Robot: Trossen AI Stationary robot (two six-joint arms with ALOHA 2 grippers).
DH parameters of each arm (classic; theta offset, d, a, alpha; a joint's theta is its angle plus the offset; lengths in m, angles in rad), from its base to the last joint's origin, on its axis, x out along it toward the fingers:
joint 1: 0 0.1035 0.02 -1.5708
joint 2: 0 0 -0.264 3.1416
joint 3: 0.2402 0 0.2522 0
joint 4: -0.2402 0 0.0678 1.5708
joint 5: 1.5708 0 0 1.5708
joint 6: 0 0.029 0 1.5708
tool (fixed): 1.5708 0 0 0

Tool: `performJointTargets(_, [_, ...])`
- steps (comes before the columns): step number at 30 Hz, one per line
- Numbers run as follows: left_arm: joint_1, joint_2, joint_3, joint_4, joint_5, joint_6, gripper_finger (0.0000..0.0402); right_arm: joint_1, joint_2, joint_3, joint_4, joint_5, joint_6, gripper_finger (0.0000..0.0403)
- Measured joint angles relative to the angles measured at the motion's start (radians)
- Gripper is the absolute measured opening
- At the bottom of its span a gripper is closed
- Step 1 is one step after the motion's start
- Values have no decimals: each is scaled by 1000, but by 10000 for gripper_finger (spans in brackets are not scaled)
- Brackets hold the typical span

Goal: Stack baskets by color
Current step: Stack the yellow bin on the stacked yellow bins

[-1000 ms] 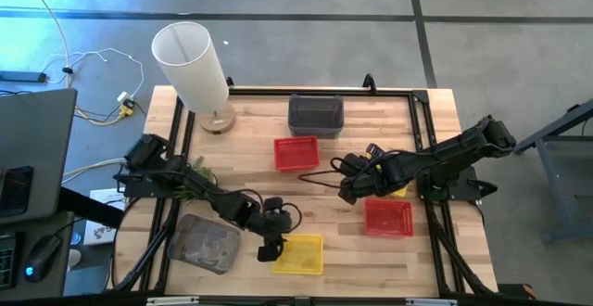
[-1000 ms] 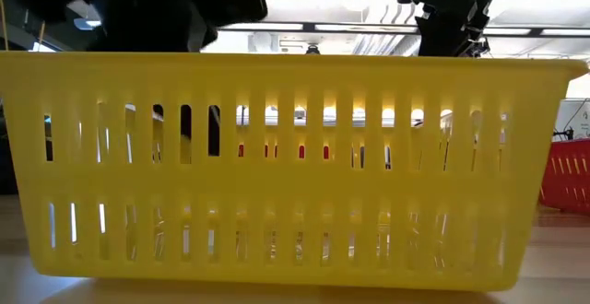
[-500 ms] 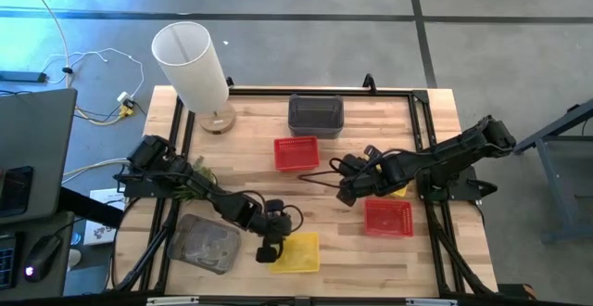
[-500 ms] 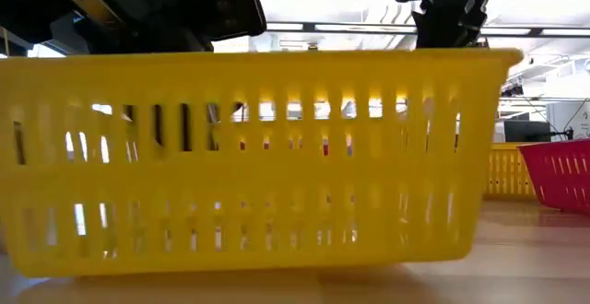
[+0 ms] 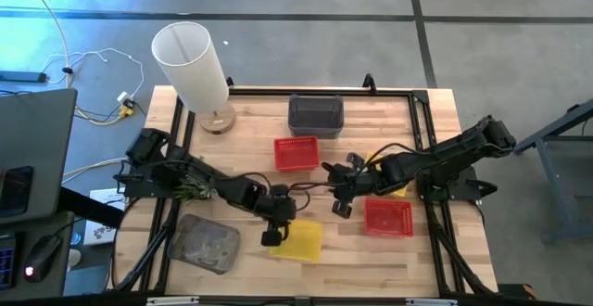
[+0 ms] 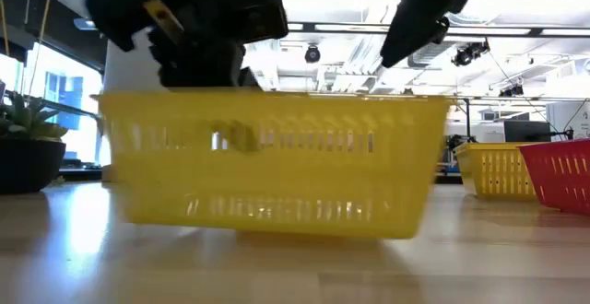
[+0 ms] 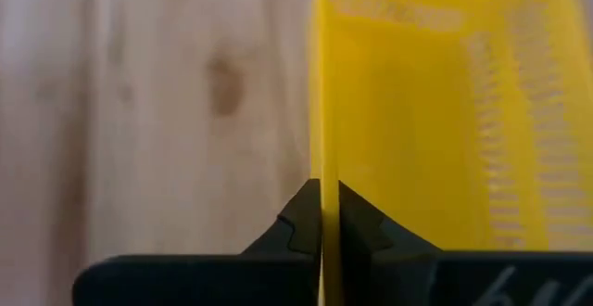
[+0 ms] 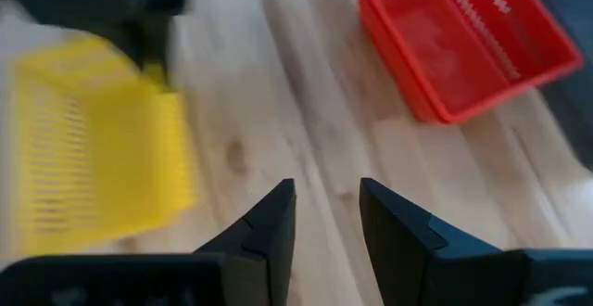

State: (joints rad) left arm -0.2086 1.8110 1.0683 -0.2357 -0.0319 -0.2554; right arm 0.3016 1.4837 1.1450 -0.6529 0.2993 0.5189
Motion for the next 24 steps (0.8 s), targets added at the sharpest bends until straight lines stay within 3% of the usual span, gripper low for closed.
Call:
performJointTargets(13, [58, -10, 142, -181, -123, 217, 0, 0, 0, 0, 96, -48, -15, 110])
performJointTargets(24, [137, -11, 193, -247, -186, 268, 0, -4, 0, 0, 161, 34, -243, 146])
